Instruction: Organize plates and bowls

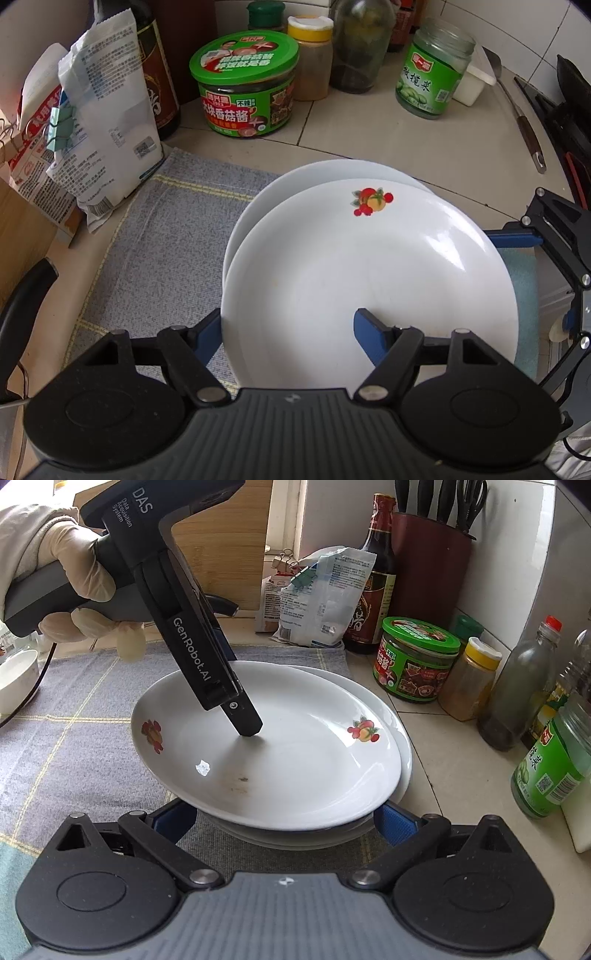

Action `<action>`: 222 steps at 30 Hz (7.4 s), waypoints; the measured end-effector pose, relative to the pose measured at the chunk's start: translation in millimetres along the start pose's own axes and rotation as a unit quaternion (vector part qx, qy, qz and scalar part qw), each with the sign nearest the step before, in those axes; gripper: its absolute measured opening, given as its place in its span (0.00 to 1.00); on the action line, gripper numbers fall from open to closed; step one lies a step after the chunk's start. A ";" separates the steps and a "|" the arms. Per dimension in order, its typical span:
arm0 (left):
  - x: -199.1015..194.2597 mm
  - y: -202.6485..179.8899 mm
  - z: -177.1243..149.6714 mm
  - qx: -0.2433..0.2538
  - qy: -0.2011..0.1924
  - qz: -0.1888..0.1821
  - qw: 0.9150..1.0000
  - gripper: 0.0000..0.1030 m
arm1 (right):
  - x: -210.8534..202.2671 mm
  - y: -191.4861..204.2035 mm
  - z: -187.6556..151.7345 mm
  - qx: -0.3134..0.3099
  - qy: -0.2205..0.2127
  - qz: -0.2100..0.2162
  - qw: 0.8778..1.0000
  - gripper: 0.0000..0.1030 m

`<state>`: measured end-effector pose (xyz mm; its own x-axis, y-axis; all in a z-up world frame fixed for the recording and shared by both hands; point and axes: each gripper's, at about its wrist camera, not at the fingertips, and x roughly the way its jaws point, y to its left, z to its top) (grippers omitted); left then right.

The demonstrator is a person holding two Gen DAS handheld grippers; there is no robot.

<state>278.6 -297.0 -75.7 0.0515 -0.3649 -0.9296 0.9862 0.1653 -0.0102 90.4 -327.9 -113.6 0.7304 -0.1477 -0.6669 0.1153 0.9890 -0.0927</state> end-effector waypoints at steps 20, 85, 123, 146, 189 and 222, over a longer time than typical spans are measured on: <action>0.4 0.1 1.1 0.000 0.008 0.003 1.000 0.73 | -1.8 -3.4 -2.9 0.010 0.004 -0.004 1.000 1.00; -175.5 -78.5 -448.2 -0.356 -0.185 0.278 0.873 0.96 | -39.5 302.3 65.9 -0.184 -0.014 0.150 0.971 1.00; -163.0 -56.3 -444.2 -0.244 -0.204 0.235 0.918 0.80 | -1.5 394.1 80.7 -0.226 0.052 0.272 0.934 0.74; -178.5 -70.5 -415.2 -0.222 -0.169 0.216 0.936 0.80 | -25.1 365.8 73.1 -0.189 0.041 0.277 0.941 0.69; -108.8 -54.2 -260.5 -0.122 -0.173 0.154 0.965 0.80 | 2.0 193.2 63.7 -0.094 0.028 0.173 0.980 0.70; -129.8 -45.5 -309.1 -0.242 -0.177 0.184 0.936 0.94 | -4.4 194.1 67.5 -0.094 0.007 0.157 0.983 1.00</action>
<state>178.4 26.0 -68.4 0.5071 -0.4692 -0.7230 0.7095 0.7036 0.0410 155.0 -135.9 -78.8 0.7013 0.1641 -0.6937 -0.2413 0.9703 -0.0145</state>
